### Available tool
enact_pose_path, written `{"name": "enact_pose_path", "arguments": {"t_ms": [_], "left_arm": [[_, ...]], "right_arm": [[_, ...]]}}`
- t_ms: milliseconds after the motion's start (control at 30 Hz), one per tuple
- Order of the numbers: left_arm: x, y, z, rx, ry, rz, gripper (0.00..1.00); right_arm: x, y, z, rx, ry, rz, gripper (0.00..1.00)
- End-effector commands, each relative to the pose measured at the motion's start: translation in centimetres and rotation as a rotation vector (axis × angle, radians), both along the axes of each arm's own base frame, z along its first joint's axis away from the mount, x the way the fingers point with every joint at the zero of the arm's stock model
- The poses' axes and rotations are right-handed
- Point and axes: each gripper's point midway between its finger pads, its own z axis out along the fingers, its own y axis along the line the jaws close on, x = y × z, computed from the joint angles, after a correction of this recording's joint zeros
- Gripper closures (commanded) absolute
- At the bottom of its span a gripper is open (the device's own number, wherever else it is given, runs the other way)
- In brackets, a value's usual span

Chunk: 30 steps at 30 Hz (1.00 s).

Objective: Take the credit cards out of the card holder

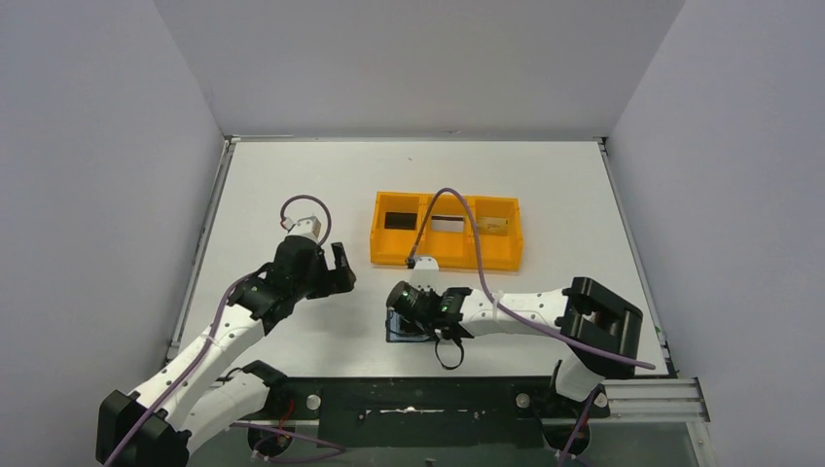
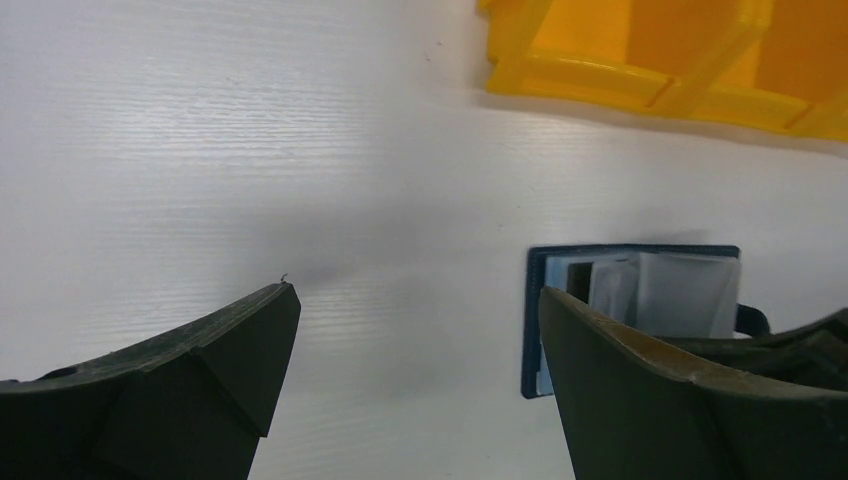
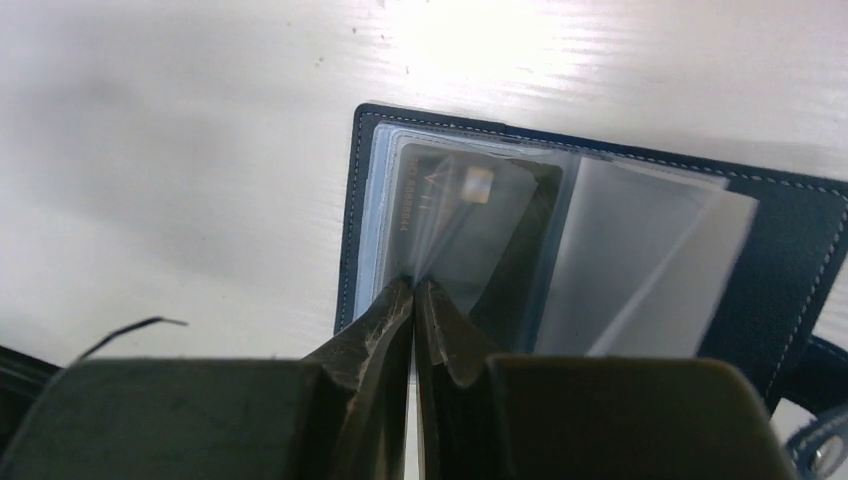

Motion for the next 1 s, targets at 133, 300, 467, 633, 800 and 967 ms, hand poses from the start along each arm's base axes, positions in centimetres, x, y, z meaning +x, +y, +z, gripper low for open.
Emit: {"name": "enact_pose_path", "arguments": {"t_ms": [133,300,467,633,800,967], "left_arm": [[-0.7,-7.4,4.0,-0.435,-0.068,-0.191,0.09],[-2.3,-10.6,3.0,-0.626,0.012,-0.292,0.13],[-3.4,-13.1,1.7,-0.682,0.068,-0.323,0.19],[-3.6,-14.8,0.3,-0.649,0.104,-0.303,0.28],[-3.2,-15.2,-0.6,-0.656,0.113,-0.276,0.42],[-2.7,-15.4,-1.5,-0.643,0.127,-0.255,0.52]], "right_arm": [[1.7,1.4,4.5,0.315,-0.098,-0.021,0.94],[1.8,0.6,4.4,0.404,-0.087,-0.039,0.93],[1.8,-0.1,4.1,0.439,-0.087,-0.057,0.93],[1.7,-0.6,3.7,0.462,-0.080,-0.064,0.92],[1.7,-1.0,3.7,0.477,-0.084,-0.074,0.92],[1.6,-1.2,3.8,0.486,-0.089,-0.071,0.91]]}}
